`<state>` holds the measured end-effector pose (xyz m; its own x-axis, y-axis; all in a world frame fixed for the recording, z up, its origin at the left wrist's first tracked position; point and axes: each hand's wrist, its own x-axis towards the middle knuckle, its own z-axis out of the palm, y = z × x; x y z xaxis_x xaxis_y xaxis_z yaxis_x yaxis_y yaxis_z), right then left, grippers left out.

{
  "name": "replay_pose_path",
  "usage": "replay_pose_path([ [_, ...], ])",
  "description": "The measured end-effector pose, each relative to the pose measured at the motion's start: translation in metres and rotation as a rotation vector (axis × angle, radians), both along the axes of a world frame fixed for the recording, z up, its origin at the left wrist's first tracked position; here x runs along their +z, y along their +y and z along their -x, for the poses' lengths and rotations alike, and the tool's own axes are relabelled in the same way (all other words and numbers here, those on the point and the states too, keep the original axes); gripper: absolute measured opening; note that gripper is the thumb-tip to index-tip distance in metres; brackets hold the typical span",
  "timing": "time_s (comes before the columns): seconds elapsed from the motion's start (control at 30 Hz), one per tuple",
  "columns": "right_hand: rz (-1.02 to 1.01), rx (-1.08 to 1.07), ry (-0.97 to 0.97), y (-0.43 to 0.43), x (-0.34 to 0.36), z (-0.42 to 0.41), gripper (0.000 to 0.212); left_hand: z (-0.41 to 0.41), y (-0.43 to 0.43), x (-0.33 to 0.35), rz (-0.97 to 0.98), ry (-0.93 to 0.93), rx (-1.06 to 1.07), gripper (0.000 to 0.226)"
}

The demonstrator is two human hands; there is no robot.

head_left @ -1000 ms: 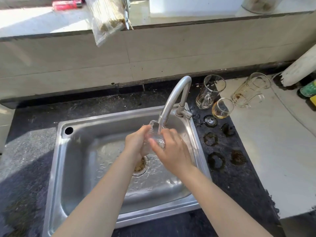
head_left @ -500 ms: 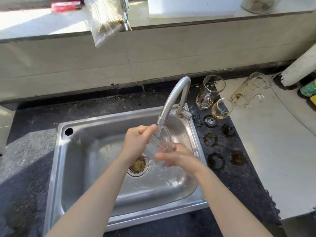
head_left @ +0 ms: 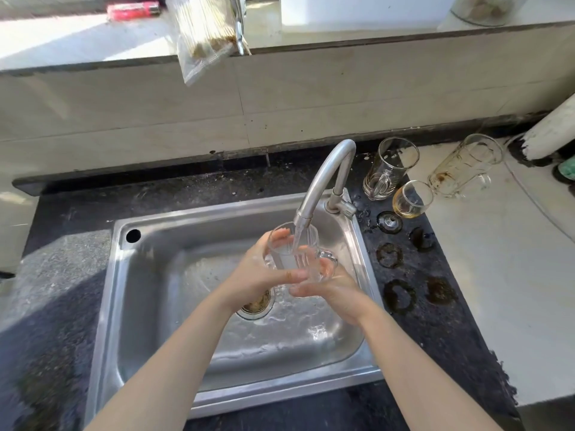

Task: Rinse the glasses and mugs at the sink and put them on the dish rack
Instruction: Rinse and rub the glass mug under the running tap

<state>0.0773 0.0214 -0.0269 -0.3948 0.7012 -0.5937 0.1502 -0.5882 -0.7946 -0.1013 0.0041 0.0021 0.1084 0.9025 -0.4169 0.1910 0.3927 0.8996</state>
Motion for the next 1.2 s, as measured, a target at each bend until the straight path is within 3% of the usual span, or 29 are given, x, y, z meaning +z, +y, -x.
replay_pose_path([
  [0.13,-0.03,0.053,-0.03,0.008,-0.004,-0.004,0.083,-0.007,0.008,0.003,-0.081,0.072,0.031,0.07],
  [0.23,-0.108,0.223,-0.216,0.024,-0.001,-0.02,0.085,-0.012,0.01,0.006,-0.114,0.142,0.058,0.073],
  [0.3,-0.262,0.22,-0.387,0.038,0.006,-0.03,0.071,-0.014,0.01,0.008,-0.132,0.215,0.086,0.074],
  [0.4,-0.523,-0.018,-0.666,0.059,0.024,-0.032,0.036,-0.014,0.009,0.01,-0.129,0.353,0.073,0.077],
  [0.43,-0.606,-0.042,-0.801,0.067,0.029,-0.029,0.032,-0.014,0.009,0.011,-0.12,0.373,0.064,0.078],
  [0.53,-0.663,0.189,-1.116,0.091,0.028,-0.019,0.041,-0.015,0.007,0.011,-0.111,0.399,0.059,0.079],
  [0.67,-0.723,0.484,-1.263,0.104,0.022,-0.011,0.035,-0.015,0.005,0.009,-0.117,0.394,0.066,0.078],
  [0.77,-0.748,0.538,-1.27,0.112,0.025,-0.013,0.029,-0.014,0.003,0.006,-0.092,0.364,0.078,0.08],
  [0.97,-0.514,0.369,-1.113,0.134,0.029,-0.025,0.023,-0.012,0.001,-0.001,0.023,0.185,0.222,0.065],
  [1.07,-0.705,0.271,-1.156,0.116,0.03,-0.024,0.026,-0.011,-0.001,-0.004,0.181,0.052,0.335,0.063],
  [1.13,-0.86,0.151,-1.057,0.096,0.031,-0.024,0.027,-0.009,-0.002,-0.01,0.312,-0.05,0.373,0.077],
  [1.2,-0.713,0.099,-0.83,0.076,0.036,-0.022,0.022,-0.012,-0.002,-0.011,0.438,-0.165,0.385,0.068],
])
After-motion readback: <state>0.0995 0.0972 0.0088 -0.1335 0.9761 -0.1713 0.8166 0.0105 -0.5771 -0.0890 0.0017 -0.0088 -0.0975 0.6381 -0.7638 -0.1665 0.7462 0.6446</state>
